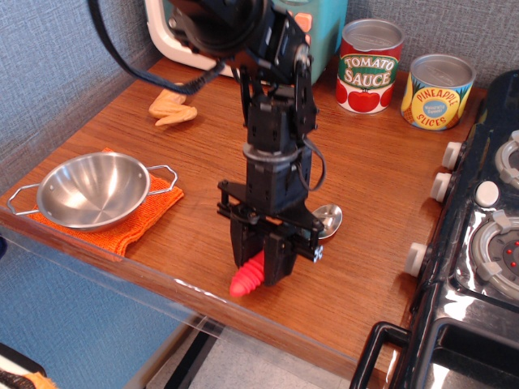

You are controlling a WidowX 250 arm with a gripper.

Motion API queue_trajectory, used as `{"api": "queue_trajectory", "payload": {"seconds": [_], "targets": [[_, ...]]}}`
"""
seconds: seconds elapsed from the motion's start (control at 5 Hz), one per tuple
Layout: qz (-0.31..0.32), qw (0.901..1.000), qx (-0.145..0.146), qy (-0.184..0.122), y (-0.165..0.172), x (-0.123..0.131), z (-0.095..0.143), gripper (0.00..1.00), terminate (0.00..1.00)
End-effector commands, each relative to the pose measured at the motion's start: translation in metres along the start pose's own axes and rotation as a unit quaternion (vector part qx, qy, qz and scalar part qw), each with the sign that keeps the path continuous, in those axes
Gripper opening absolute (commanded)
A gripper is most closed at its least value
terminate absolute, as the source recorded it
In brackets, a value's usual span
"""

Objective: Move the spoon to the bottom right corner

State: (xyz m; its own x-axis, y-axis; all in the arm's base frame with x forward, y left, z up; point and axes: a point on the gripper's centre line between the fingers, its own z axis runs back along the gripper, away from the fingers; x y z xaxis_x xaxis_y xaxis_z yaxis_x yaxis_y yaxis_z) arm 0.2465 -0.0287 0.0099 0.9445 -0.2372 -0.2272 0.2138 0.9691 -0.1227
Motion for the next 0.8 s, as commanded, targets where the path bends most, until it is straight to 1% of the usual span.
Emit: {"api": "queue_trajectory", "payload": {"seconds": [0.0, 0.2, 0.4, 0.6], "targets": [[-0.027, 0.9992, 0.012, -0.028, 0.0, -0.005, 0.014, 1.0, 0.0], [-0.055, 0.9892, 0.055, -0.125, 0.008, -0.02, 0.058, 1.0, 0.0], [-0.072, 0.9776, 0.088, -0.177, 0.019, -0.039, 0.098, 1.0, 0.0], [-0.044, 0.9741, 0.119, -0.187, 0.045, -0.051, 0.121, 1.0, 0.0]]}}
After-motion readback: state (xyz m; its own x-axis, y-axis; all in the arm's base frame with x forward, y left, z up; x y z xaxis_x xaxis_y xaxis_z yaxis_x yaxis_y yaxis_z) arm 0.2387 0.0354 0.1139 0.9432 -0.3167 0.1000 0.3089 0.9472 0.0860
